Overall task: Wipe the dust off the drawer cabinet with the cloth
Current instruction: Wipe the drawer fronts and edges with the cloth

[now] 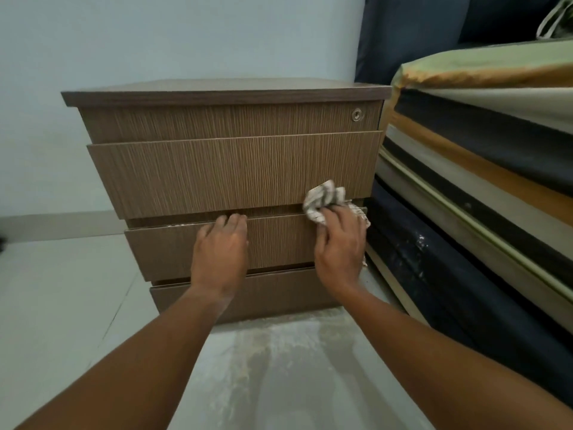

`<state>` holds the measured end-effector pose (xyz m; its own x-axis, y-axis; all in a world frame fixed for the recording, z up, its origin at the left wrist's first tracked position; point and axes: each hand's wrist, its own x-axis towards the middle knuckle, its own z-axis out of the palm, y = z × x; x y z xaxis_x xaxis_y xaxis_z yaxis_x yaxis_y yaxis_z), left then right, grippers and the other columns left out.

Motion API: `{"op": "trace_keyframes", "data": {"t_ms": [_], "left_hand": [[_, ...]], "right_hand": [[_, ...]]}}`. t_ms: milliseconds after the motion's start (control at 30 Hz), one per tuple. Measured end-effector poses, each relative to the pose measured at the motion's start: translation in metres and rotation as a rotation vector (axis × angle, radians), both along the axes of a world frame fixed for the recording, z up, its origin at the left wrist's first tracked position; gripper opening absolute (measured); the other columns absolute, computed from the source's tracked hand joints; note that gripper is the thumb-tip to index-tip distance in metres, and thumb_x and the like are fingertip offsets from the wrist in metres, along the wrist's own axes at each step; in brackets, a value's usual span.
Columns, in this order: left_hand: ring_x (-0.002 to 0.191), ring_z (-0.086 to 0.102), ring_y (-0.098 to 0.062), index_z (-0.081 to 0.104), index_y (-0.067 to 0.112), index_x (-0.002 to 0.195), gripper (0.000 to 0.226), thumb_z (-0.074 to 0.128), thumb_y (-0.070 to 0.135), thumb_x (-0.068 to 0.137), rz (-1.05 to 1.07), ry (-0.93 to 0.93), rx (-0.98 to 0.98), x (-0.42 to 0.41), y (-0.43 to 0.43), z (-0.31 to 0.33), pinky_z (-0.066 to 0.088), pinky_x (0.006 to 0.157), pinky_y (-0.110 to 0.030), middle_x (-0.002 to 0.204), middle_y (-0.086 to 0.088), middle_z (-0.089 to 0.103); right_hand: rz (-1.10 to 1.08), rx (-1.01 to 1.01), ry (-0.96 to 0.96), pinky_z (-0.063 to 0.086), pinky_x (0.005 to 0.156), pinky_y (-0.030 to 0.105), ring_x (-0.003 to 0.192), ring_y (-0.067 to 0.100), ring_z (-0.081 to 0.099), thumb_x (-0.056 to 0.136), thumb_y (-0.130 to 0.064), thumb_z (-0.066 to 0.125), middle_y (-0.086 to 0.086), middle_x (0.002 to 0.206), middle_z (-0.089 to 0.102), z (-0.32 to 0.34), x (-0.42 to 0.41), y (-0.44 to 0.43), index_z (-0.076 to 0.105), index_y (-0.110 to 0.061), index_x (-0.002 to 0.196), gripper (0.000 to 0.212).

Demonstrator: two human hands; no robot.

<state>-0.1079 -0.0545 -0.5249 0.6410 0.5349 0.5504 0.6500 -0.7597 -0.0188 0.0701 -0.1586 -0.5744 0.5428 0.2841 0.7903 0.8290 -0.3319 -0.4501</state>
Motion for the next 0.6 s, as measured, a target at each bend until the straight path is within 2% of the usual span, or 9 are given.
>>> {"op": "trace_keyframes", "data": {"t_ms": [67, 133, 200, 267, 333, 467, 533, 600], "left_hand": [[0.115, 0.062, -0.020, 0.060, 0.013, 0.134, 0.040, 0.060, 0.011, 0.094, 0.019, -0.033, 0.010, 0.004, 0.004, 0.002, 0.047, 0.097, -0.042, 0.127, -0.002, 0.066], [0.096, 0.069, -0.020, 0.069, 0.018, 0.120, 0.029, 0.061, 0.010, 0.093, 0.034, -0.072, 0.012, 0.003, 0.003, 0.010, 0.048, 0.085, -0.042, 0.108, 0.000, 0.073], [0.076, 0.070, -0.025, 0.074, 0.022, 0.100, 0.018, 0.059, 0.014, 0.093, 0.067, -0.078, 0.014, -0.002, 0.000, 0.018, 0.045, 0.077, -0.041, 0.085, -0.002, 0.075], [0.064, 0.068, -0.031, 0.074, 0.021, 0.085, 0.018, 0.058, 0.020, 0.094, 0.104, -0.055, 0.017, -0.008, -0.002, 0.023, 0.042, 0.072, -0.040, 0.069, -0.006, 0.072], [0.063, 0.067, -0.034, 0.076, 0.022, 0.086, 0.020, 0.058, 0.024, 0.095, 0.124, -0.021, 0.021, -0.015, -0.006, 0.028, 0.038, 0.071, -0.040, 0.065, -0.009, 0.070], [0.069, 0.065, -0.033, 0.077, 0.026, 0.105, 0.023, 0.057, 0.032, 0.098, 0.088, -0.042, 0.000, -0.018, -0.015, 0.036, 0.037, 0.077, -0.042, 0.072, -0.008, 0.072], [0.072, 0.065, -0.031, 0.076, 0.026, 0.108, 0.026, 0.054, 0.036, 0.100, 0.094, -0.056, 0.001, -0.015, -0.019, 0.037, 0.037, 0.078, -0.041, 0.073, -0.007, 0.072], [0.072, 0.066, -0.031, 0.077, 0.026, 0.102, 0.029, 0.050, 0.037, 0.101, 0.116, -0.027, 0.024, -0.013, -0.020, 0.038, 0.038, 0.078, -0.041, 0.072, -0.006, 0.071]], "right_hand": [[-0.014, -0.108, -0.092, 0.038, 0.110, 0.054, 0.131, 0.023, 0.043, 0.096, -0.018, 0.057, 0.004, 0.132, 0.055, -0.005, -0.004, 0.010, 0.060, -0.017, 0.131, 0.035], [0.016, -0.202, -0.230, 0.029, 0.118, 0.053, 0.134, 0.024, 0.041, 0.095, -0.019, 0.059, 0.003, 0.136, 0.054, -0.006, -0.015, 0.022, 0.057, -0.021, 0.135, 0.040], [0.099, -0.250, -0.387, 0.029, 0.116, 0.048, 0.127, 0.026, 0.048, 0.094, -0.020, 0.059, 0.003, 0.130, 0.059, -0.006, -0.030, 0.038, 0.059, -0.022, 0.133, 0.040], [0.122, -0.206, -0.444, 0.034, 0.109, 0.046, 0.116, 0.027, 0.054, 0.093, -0.020, 0.060, 0.003, 0.119, 0.063, -0.006, -0.048, 0.054, 0.063, -0.020, 0.127, 0.035], [0.113, -0.141, -0.454, 0.037, 0.106, 0.045, 0.112, 0.027, 0.056, 0.093, -0.020, 0.059, 0.003, 0.116, 0.064, -0.009, -0.060, 0.063, 0.066, -0.019, 0.123, 0.030], [0.104, -0.135, -0.490, 0.037, 0.103, 0.043, 0.109, 0.025, 0.057, 0.095, -0.028, 0.059, 0.003, 0.118, 0.065, -0.013, -0.031, 0.044, 0.067, -0.020, 0.121, 0.028], [0.042, -0.140, -0.398, 0.031, 0.107, 0.044, 0.112, 0.025, 0.052, 0.096, -0.033, 0.056, 0.005, 0.118, 0.063, -0.014, -0.005, 0.025, 0.064, -0.020, 0.121, 0.030], [-0.047, -0.115, -0.287, 0.027, 0.108, 0.046, 0.114, 0.026, 0.047, 0.098, -0.036, 0.045, 0.007, 0.117, 0.061, -0.013, 0.020, 0.006, 0.061, -0.019, 0.119, 0.032]]}}
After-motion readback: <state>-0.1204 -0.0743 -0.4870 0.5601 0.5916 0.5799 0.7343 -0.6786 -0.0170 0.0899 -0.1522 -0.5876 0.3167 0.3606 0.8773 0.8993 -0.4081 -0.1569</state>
